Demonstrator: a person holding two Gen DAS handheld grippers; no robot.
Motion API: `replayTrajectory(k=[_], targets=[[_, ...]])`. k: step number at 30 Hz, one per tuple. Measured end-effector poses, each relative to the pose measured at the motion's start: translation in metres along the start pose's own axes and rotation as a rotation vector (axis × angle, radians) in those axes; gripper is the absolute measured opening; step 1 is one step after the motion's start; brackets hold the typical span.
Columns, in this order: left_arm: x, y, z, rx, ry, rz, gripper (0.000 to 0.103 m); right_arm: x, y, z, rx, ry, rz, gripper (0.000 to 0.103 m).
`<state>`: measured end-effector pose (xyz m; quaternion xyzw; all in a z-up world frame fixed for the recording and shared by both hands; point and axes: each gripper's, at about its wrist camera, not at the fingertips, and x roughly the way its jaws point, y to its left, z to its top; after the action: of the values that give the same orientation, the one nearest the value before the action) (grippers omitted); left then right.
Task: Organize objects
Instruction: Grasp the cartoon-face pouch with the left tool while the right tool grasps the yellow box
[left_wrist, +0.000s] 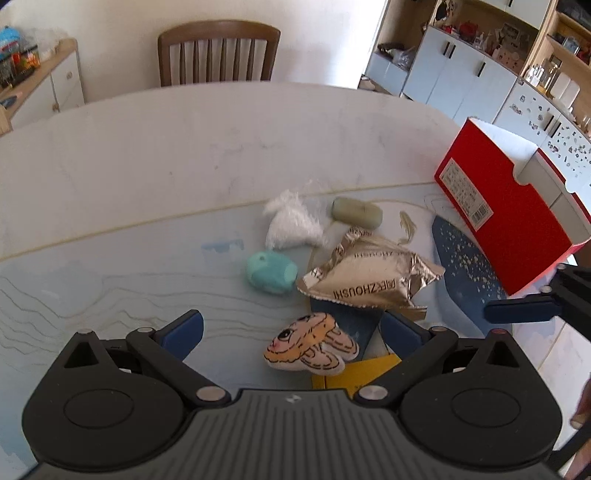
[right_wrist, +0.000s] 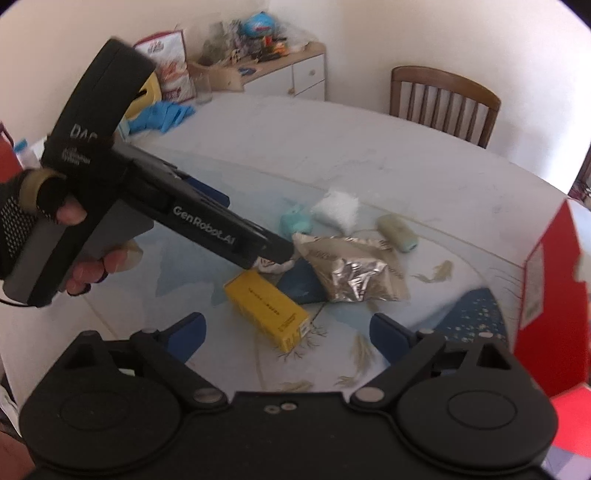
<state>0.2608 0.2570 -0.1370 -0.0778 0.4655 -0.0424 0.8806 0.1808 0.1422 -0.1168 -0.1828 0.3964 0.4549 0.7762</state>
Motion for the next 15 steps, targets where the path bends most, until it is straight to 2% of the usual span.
replayTrajectory(k=[9,15], targets=[[0.022,0.009,-0.002,-0.046,0.057,-0.018,0.103,0.036,0.006,0.0,-0.044,0.049,0.004,0.086],[0.025,0.01,-0.004,-0.057,0.053,-0.024,0.1,0.051,0.01,-0.002,-0.072,0.056,0.011,0.079]])
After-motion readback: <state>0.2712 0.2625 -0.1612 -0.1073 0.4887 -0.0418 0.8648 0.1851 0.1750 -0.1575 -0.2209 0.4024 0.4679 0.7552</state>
